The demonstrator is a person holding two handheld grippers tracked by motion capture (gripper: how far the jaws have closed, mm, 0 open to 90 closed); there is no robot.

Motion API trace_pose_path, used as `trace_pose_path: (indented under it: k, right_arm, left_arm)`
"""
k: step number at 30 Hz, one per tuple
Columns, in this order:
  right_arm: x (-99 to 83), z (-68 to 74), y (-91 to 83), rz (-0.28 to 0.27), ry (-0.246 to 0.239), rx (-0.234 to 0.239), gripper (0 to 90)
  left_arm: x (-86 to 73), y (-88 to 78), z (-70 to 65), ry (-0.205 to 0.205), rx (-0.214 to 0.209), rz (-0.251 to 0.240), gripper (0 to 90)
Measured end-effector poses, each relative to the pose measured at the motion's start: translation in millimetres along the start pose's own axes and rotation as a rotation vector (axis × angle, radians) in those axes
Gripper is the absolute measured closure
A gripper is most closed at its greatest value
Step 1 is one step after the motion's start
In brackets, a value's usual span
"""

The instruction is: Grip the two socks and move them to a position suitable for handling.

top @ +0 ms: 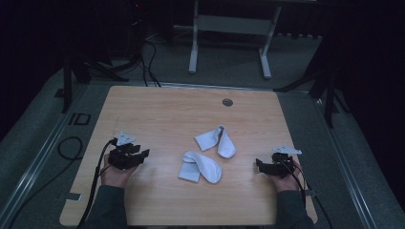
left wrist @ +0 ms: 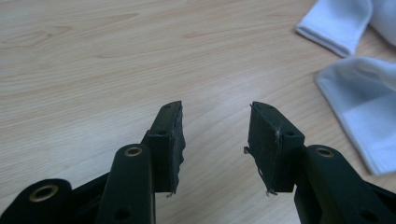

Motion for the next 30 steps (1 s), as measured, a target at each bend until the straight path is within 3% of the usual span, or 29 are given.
trace_pose_path:
  k: [17, 30]
  right_arm:
    - [0.0, 0.1, 0.0, 0.000, 0.000, 0.000, 12.0]
    - [0.0, 0.1, 0.0, 0.000, 0.001, 0.000, 12.1]
  left_arm:
    - [-0.8, 5.2, -21.2, 0.073, -0.061, 0.017, 56.3]
    - [-2.7, 9.6, -30.5, 0.085, -0.104, 0.034, 66.1]
Point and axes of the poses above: each handheld gripper's, and its own axes: y roughly forward along the jaws, x roughly out of its top, z roughly to its left, the point moved 1 cm from there along y, roughly forward along the jaws, and after that the axes turned 8 degrees about x, right-handed, at the moved point
